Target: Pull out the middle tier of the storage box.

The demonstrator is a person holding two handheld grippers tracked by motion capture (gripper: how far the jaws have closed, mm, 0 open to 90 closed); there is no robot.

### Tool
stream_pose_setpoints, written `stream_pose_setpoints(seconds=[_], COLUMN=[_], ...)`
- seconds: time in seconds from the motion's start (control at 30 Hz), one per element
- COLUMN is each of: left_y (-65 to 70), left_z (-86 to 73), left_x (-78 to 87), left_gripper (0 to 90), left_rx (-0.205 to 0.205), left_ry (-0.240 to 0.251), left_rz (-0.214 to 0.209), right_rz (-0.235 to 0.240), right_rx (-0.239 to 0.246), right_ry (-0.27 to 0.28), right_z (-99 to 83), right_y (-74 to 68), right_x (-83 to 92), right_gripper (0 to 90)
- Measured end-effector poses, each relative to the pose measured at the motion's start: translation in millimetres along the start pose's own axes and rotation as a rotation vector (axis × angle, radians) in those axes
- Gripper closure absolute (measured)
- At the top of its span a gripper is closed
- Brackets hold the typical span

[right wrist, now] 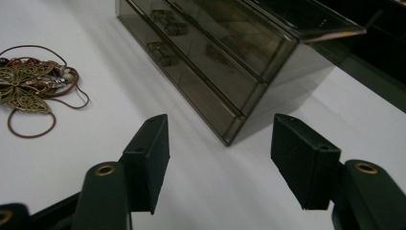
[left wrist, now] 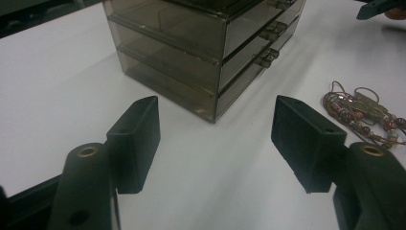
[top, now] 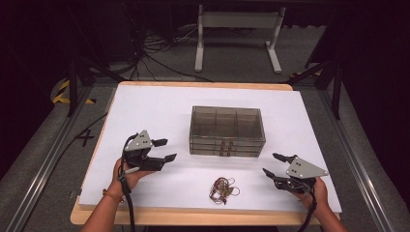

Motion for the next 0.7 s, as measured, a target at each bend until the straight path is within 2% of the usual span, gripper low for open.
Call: stream_pose_setpoints(seconds=[0.07,0.23,0.37,0.47,0.53,0.6,0.67,0.7], left_y=[-0.7,-4.1,-7.4,-7.7,-7.1,-7.5,-9.6,-10.4], left_z=[11.6,32.7,46.5,53.3,57.7,60.4,62.5,63.7], left_x=[-3.2,-8.0,-13.5,-18.8,-22.7,-26.4,-29.8,-30.9], left_gripper=[37.7,47.3,53.9,61.0,64.0,64.1,65.7,67.0], left_rx=[-0.023,-0.039,-0.039,-0.055,-0.073,-0.08,-0.073,-0.07], left_ry=[0.006,0.034,0.042,0.028,0.008,-0.007,-0.016,-0.014], left_rz=[0.007,0.003,-0.003,-0.017,-0.023,-0.013,-0.02,-0.024], right_rz=[0.001,0.005,-0.052,-0.071,-0.08,-0.11,-0.14,-0.139], right_rx=[0.029,0.086,0.168,0.215,0.271,0.333,0.356,0.363], right_ry=[-0.004,0.016,0.008,0.011,-0.001,-0.008,-0.007,-0.008], right_z=[6.0,27.0,39.4,46.9,51.3,56.1,59.4,60.9], right_y=[-3.1,-10.8,-20.7,-30.5,-38.0,-44.2,-47.8,-49.4], right_x=[-4.3,-17.7,-30.7,-40.2,-46.2,-52.0,-56.9,-59.9], right_gripper=[41.0,45.5,48.3,54.4,56.2,56.3,57.9,59.8])
Point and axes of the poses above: each handheld gripper's, and its own axes: x roughly backward along the jaws, z roughly out of its top, y roughly to its right, the point moved 5 cm from there along -x, roughly forward along the jaws, and after that the axes turned 5 degrees about -y, right-handed, at the moved point
